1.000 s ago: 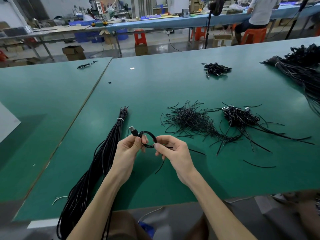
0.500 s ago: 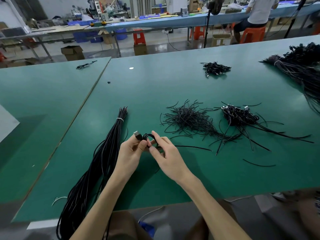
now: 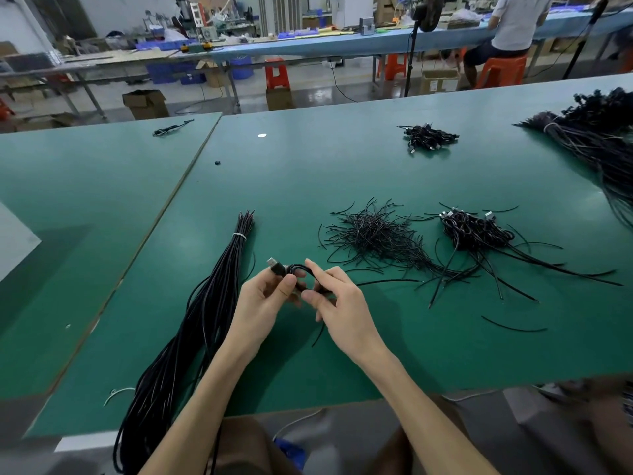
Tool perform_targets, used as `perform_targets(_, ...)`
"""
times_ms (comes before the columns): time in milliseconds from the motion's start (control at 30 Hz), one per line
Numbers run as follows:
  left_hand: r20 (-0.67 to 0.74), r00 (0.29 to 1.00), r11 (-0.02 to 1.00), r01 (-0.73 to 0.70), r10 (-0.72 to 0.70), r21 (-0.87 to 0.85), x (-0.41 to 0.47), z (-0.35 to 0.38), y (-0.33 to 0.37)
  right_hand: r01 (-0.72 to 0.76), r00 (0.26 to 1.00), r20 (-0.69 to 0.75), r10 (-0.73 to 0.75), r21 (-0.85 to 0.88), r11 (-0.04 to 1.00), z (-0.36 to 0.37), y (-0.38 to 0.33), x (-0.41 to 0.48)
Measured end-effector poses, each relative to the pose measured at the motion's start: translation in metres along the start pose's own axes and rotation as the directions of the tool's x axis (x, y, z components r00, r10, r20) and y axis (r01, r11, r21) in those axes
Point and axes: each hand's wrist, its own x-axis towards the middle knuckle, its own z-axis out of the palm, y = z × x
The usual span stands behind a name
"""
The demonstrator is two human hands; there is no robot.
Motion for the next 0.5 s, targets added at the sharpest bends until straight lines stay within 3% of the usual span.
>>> perform_targets(167,0.010,0.995,0.980,0.104,-0.104,-0.169,0.0023,-0.0040,0.0015,0.014,1.000,0.001,-0.014,0.027,1.000,-0.0005,0.0011,-0.0001)
perform_targets(300,0.085,0.994,0.989,0.073,-0.062,-0.130,0.0000,-0.0032,0.0041,0.025,1.000,0.006,-0.025,0.023,0.999,-0.0007,0.0017,-0.0001)
perform_targets(500,-0.021,1.000,0.998,0.001,-0.002,-0.055,0.0024,-0.0014,0.0025,0.053,0.998,0.031,-0.053,-0.005,0.999,0.0010,0.0013,0.0008)
